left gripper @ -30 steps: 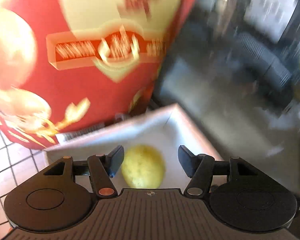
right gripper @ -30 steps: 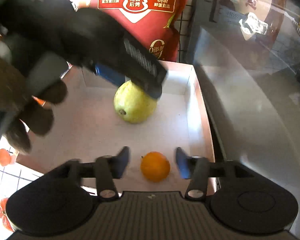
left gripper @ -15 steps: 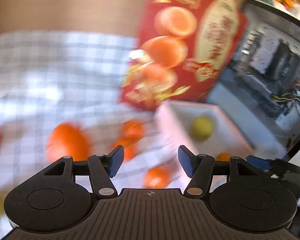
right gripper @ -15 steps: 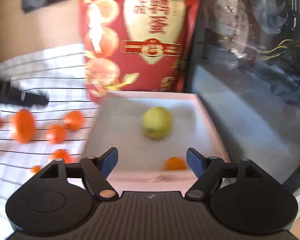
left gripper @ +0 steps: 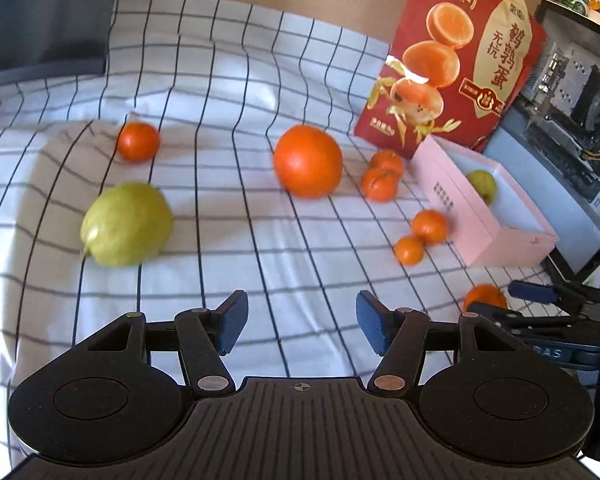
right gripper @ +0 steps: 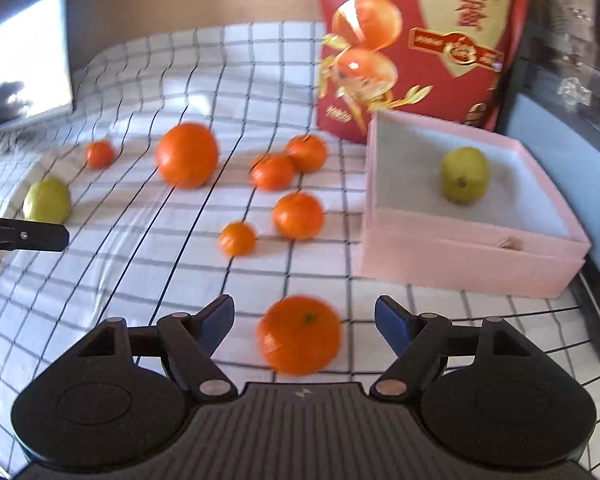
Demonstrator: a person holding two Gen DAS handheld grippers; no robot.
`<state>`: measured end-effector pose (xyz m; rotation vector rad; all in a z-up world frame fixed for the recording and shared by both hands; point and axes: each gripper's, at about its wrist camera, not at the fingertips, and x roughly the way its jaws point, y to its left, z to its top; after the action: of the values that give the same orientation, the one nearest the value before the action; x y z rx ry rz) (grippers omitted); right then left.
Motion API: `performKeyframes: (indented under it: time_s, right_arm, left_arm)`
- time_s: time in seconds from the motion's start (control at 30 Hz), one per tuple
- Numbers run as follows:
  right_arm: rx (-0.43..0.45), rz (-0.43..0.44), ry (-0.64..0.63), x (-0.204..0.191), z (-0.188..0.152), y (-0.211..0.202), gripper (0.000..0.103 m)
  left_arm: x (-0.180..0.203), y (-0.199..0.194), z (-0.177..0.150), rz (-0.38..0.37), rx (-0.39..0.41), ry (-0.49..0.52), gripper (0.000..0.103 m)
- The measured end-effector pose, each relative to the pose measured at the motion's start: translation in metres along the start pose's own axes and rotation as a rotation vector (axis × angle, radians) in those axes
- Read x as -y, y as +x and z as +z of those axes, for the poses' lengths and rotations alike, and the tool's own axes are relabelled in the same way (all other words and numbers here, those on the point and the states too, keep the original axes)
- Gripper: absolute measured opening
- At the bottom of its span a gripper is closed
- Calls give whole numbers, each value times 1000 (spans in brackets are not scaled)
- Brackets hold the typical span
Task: Organize fruits
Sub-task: 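Move the left gripper back to a small tangerine and grasp it, then grasp a large orange with the right gripper while the left holds its tangerine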
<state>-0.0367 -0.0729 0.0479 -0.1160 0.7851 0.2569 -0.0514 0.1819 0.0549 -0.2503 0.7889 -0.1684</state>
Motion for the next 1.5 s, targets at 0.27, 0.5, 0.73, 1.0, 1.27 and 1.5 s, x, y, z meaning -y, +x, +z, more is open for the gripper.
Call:
performKeyframes:
  time_s: [0.27, 0.5, 0.73, 1.0, 1.27, 1.5]
  right_arm:
    - [14, -66, -100, -21, -8, 4, 78]
    - [10, -77, -10, -3, -23, -7, 78]
    - [16, -108, 51, 15, -36, -23, 78]
    - [-15, -116, 124, 33, -46, -28, 78]
    - [-24, -79, 91, 25, -37, -20, 78]
    - [-33, -60, 21, 10, -22, 1, 78]
  left_arm:
    - [34, 19, 3, -75, -19, 145, 65]
    - [91, 84, 37, -113, -44, 315, 65]
    - [116, 127, 44, -94, -114, 384, 52]
    - [117, 133, 39, -71, -123, 421, 34]
    - [99, 105, 27, -75, -124, 370, 34]
    - [69, 62, 1, 3, -132, 239, 34]
